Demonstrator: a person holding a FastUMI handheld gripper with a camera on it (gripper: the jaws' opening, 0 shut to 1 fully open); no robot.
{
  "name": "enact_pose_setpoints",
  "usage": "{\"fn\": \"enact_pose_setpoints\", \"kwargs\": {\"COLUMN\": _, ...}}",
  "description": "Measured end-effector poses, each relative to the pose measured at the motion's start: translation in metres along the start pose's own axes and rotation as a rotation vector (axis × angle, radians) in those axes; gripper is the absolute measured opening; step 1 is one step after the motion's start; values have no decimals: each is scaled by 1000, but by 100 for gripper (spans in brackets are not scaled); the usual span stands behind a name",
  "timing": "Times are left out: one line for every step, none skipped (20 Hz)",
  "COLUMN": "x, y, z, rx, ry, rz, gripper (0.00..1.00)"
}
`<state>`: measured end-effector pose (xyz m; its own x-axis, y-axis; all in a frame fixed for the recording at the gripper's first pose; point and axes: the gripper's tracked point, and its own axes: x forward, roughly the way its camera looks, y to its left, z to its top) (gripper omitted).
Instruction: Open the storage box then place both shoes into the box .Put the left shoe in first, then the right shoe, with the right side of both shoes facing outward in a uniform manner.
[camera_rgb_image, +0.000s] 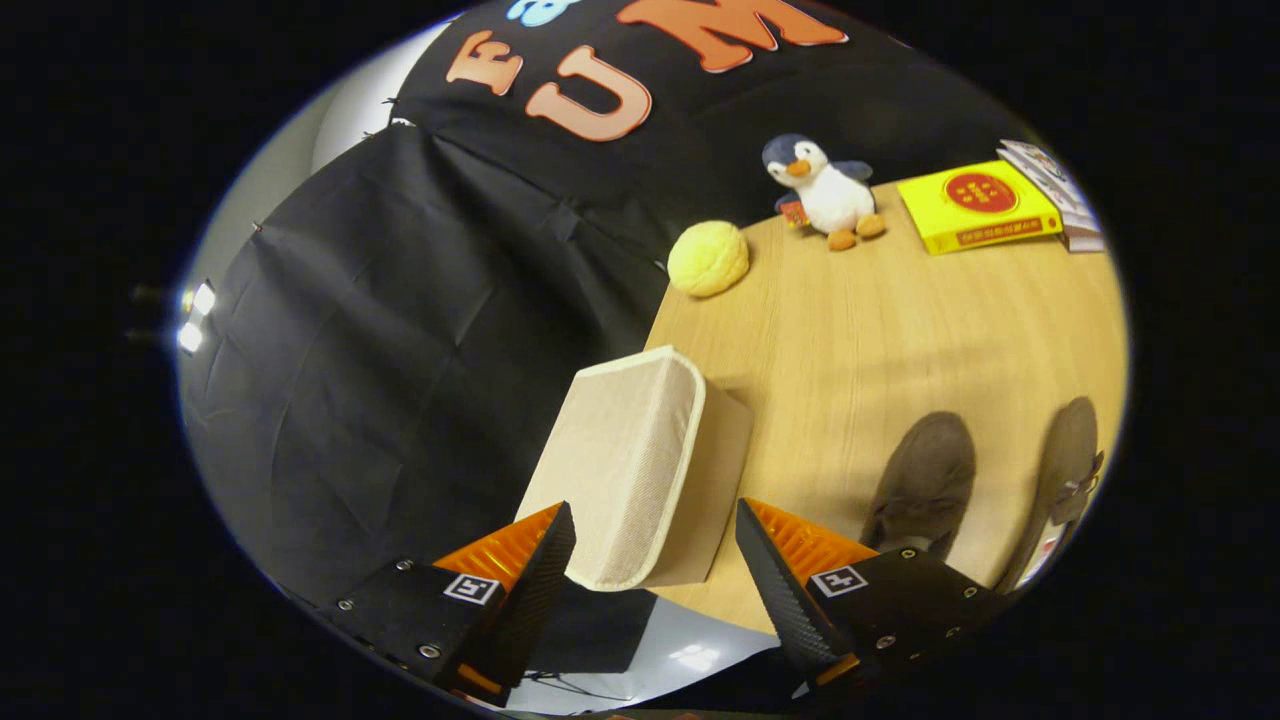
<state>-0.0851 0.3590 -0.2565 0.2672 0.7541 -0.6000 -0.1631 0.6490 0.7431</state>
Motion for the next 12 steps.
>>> {"fn": "enact_pose_setpoints", "kwargs": {"x": 10, "y": 1, "z": -8, "rx": 31, "ry": 34, "rz": 16, "gripper": 97}}
{"fn": "enact_pose_setpoints", "kwargs": {"x": 20, "y": 3, "z": -14, "rx": 53, "ry": 63, "rz": 28, "gripper": 97}}
{"fn": "enact_pose_setpoints", "kwargs": {"x": 28, "y": 3, "z": -22, "rx": 66, "ry": 90, "rz": 35, "gripper": 97}}
{"fn": "enact_pose_setpoints", "kwargs": {"x": 37, "y": 3, "z": -27, "rx": 77, "ry": 111, "rz": 41, "gripper": 97}}
{"fn": "enact_pose_setpoints", "kwargs": {"x": 45, "y": 6, "z": -32, "rx": 85, "ry": 127, "rz": 57, "gripper": 97}}
{"fn": "enact_pose_setpoints", "kwargs": {"x": 53, "y": 7, "z": -34, "rx": 97, "ry": 139, "rz": 67, "gripper": 97}}
{"fn": "enact_pose_setpoints", "kwargs": {"x": 60, "y": 10, "z": -38, "rx": 106, "ry": 151, "rz": 85, "gripper": 97}}
{"fn": "enact_pose_setpoints", "kwargs": {"x": 69, "y": 9, "z": -40, "rx": 114, "ry": 161, "rz": 90, "gripper": 97}}
{"fn": "enact_pose_setpoints", "kwargs": {"x": 76, "y": 7, "z": -45, "rx": 113, "ry": 173, "rz": 90, "gripper": 97}}
{"fn": "enact_pose_setpoints", "kwargs": {"x": 81, "y": 5, "z": -48, "rx": 107, "ry": 181, "rz": 86, "gripper": 97}}
{"fn": "enact_pose_setpoints", "kwargs": {"x": 86, "y": 6, "z": -52, "rx": 96, "ry": 188, "rz": 82, "gripper": 97}}
{"fn": "enact_pose_setpoints", "kwargs": {"x": 90, "y": 7, "z": -55, "rx": 88, "ry": 198, "rz": 84, "gripper": 97}}
